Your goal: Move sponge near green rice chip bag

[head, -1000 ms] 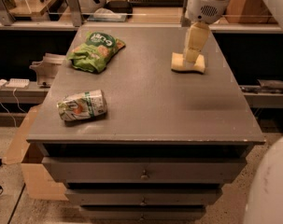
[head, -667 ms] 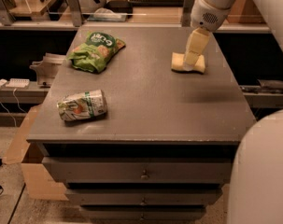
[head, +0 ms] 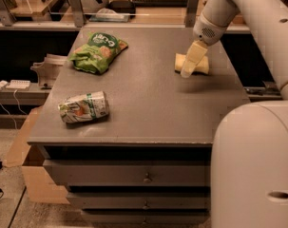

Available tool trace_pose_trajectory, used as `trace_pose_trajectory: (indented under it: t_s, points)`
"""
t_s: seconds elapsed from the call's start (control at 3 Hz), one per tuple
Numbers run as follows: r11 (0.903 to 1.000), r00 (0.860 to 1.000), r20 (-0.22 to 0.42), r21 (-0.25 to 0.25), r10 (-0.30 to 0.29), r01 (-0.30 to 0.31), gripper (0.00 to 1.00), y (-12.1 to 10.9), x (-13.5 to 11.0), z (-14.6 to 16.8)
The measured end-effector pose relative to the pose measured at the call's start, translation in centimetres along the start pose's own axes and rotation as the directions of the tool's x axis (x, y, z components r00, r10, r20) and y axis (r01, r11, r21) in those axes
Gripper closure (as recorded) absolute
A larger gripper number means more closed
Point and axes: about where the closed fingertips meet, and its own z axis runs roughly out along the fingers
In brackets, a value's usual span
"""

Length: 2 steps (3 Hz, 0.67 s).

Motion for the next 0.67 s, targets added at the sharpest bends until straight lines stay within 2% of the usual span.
trace_pose_trajectory:
  t_s: [0.33, 0.67]
  points:
    - [0.9988, 0.999, -0.011, -0.009, 0.049, -0.049, 0.00, -1.2, 1.0, 1.9]
    - [0.9969, 0.997, -0.019, -0.011, 0.077, -0.077, 0.17, -1.9, 1.9, 3.0]
